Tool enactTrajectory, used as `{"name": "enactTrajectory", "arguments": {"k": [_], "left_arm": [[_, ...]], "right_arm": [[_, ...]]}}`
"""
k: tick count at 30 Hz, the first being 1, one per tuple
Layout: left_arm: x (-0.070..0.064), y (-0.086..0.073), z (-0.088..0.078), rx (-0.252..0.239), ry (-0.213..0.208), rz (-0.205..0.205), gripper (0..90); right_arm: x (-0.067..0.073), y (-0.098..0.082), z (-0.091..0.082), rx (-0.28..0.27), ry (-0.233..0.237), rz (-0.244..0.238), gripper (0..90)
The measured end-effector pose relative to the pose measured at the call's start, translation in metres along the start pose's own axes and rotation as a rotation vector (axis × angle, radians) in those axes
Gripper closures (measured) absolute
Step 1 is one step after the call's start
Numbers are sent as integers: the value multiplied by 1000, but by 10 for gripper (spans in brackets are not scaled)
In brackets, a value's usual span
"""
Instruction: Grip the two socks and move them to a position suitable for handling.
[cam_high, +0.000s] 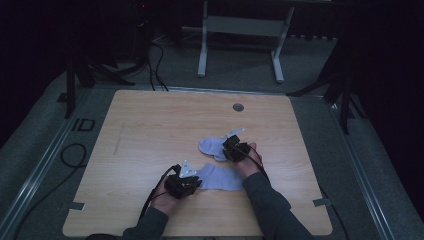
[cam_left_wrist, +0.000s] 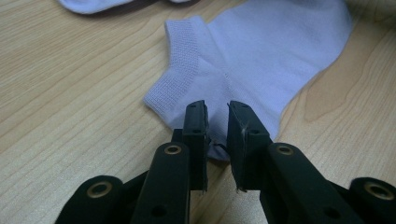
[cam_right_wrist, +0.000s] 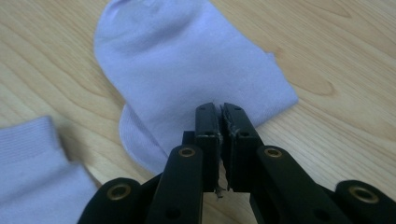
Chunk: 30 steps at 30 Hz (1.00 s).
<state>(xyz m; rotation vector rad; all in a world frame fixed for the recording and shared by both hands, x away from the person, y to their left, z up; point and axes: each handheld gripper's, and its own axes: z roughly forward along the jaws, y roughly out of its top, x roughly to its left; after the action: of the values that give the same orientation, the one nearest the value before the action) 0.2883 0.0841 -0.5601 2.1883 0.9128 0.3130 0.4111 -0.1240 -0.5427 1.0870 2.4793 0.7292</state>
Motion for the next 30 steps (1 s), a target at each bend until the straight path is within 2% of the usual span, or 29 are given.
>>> {"name": "enactTrajectory", "arguments": {"k": [14, 18, 19, 23, 27, 30], "left_arm": [[1, 0, 1, -4, -7, -9, 773], [2, 0, 1, -7, -9, -14, 772], [2, 0, 1, -6, -9, -12, 771], [1, 0, 1, -6, -9, -10, 764], [1, 0, 1, -6, -9, -10, 760], [2, 0, 1, -5, -9, -10, 760]], "right_arm": [[14, 7, 3, 5, 56, -136, 865], [16, 10, 0, 14, 59, -123, 812], [19, 15, -5, -14, 75, -115, 784], [27, 31, -12, -45, 104, -117, 761], [34, 49, -11, -60, 139, -87, 758], [40, 62, -5, -59, 146, -81, 748]]}}
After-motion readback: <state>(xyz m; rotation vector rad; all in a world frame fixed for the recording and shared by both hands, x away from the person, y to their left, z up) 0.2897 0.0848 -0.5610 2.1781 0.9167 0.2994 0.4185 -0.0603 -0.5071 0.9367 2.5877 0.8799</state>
